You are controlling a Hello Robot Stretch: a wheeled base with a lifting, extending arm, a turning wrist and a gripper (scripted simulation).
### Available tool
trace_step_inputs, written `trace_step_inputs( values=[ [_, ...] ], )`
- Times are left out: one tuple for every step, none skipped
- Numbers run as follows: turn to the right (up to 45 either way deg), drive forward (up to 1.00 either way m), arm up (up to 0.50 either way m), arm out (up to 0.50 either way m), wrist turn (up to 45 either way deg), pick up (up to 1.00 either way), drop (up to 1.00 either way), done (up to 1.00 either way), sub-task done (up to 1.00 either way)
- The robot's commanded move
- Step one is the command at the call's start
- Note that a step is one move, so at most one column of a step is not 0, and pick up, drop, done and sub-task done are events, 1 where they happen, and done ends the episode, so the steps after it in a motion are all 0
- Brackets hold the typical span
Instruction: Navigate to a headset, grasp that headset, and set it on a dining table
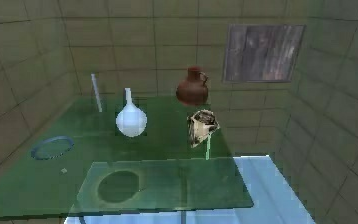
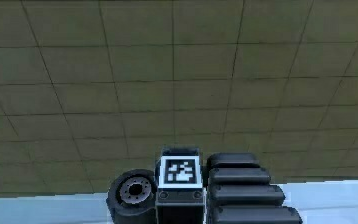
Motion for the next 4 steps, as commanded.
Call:
trace_step_inputs(
  values=[
    [45.0,0.00,0.00,0.00,0.0,0.00,0.00,0.00,0.00],
    [39.0,0.00,0.00,0.00,0.0,0.00,0.00,0.00,0.00],
    [0.0,0.15,0.00,0.00,0.0,0.00,0.00,0.00,0.00],
    [-45.0,0.00,0.00,0.00,0.0,0.00,0.00,0.00,0.00]
  ],
)
